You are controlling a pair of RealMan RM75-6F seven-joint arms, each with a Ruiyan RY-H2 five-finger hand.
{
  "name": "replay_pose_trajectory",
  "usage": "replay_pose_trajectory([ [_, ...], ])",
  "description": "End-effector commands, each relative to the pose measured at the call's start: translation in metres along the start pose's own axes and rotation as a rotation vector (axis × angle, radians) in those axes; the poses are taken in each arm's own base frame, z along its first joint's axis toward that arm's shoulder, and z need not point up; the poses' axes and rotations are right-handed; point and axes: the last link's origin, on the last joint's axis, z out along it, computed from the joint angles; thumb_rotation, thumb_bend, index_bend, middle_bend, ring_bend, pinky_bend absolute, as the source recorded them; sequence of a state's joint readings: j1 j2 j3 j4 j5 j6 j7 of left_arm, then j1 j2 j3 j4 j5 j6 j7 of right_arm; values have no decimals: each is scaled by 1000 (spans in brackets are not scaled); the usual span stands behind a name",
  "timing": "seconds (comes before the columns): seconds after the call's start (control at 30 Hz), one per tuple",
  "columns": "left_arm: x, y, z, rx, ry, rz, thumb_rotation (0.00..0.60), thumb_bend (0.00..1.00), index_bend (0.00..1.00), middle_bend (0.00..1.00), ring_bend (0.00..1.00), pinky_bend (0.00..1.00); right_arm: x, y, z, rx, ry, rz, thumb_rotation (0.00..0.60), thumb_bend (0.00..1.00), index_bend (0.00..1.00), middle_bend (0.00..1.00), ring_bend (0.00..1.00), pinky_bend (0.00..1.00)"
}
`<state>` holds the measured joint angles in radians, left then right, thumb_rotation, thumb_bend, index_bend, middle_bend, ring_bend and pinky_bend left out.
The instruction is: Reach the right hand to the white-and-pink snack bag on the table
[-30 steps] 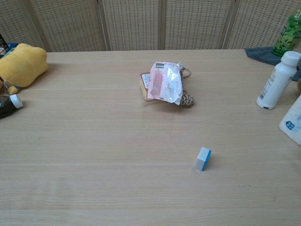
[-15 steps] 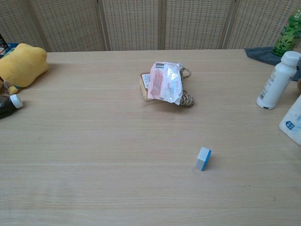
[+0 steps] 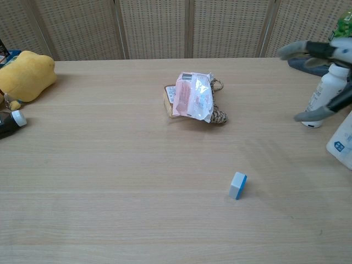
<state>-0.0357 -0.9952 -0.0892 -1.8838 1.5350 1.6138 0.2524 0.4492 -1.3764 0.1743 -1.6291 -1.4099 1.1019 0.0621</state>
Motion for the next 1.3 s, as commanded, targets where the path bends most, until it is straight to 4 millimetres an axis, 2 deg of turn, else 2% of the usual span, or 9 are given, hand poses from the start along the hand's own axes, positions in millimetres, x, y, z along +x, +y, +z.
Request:
replay_pose_trajectory([
  [0.03,-4,-2,2,7,-4,10,600,0,169,0,0,0,-19,-14,41,6,-55,-12,600,0,90,0,0,0],
  [0.3,-14,-9,7,37,-21,48,600,0,169,0,0,0,-51,-26,98,-30,-136,-25,600,0,51,0,0,0],
  [0.5,-19,-14,9,54,-27,74,600,0,169,0,0,0,-62,-27,131,-45,-172,-17,600,0,0,0,0,0],
  [0.63,-25,-17,10,66,-39,95,600,0,169,0,0,0,-69,-38,142,-49,-231,18,600,0,0,0,0,0],
  [1.0,-34,-23,12,84,-57,127,600,0,169,0,0,0,-79,-67,174,-35,-169,-11,600,0,0,0,0,0],
  [1.3,-35,-24,12,87,-56,132,600,0,169,0,0,0,-98,-77,176,-17,-140,-47,600,0,0,0,0,0],
])
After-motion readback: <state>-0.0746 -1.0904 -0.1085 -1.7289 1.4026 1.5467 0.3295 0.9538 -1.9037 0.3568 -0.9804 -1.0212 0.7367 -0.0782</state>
